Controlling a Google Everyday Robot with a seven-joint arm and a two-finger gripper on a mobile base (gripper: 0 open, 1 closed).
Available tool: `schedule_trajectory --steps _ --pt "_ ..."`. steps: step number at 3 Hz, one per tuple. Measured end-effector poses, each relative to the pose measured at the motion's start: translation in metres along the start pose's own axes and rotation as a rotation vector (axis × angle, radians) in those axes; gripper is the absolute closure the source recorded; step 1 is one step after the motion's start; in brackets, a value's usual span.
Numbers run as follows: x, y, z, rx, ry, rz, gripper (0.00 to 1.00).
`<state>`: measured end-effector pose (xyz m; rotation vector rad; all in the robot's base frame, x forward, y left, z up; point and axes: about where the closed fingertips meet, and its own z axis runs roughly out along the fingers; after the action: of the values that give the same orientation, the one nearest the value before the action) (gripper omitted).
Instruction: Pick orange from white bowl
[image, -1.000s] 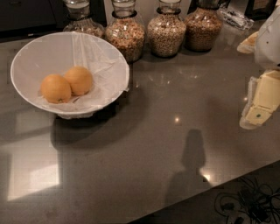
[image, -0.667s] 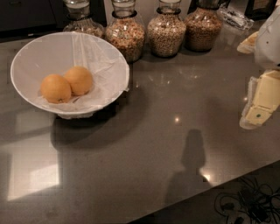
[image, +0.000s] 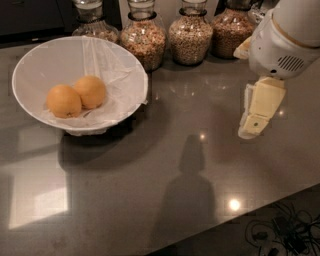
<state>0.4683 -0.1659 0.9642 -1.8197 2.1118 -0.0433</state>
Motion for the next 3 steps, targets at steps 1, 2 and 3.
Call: schedule_trajectory --steps 1,2,3 --pt "-0.04 -0.012 0.021 0.006 -0.037 -0.092 0.0" --pt "-0.085 -0.032 0.046 0.01 -0.119 -0.159 0.0" --pt "-0.11 -0.045 0.067 -0.007 -0.155 -0.177 0.0"
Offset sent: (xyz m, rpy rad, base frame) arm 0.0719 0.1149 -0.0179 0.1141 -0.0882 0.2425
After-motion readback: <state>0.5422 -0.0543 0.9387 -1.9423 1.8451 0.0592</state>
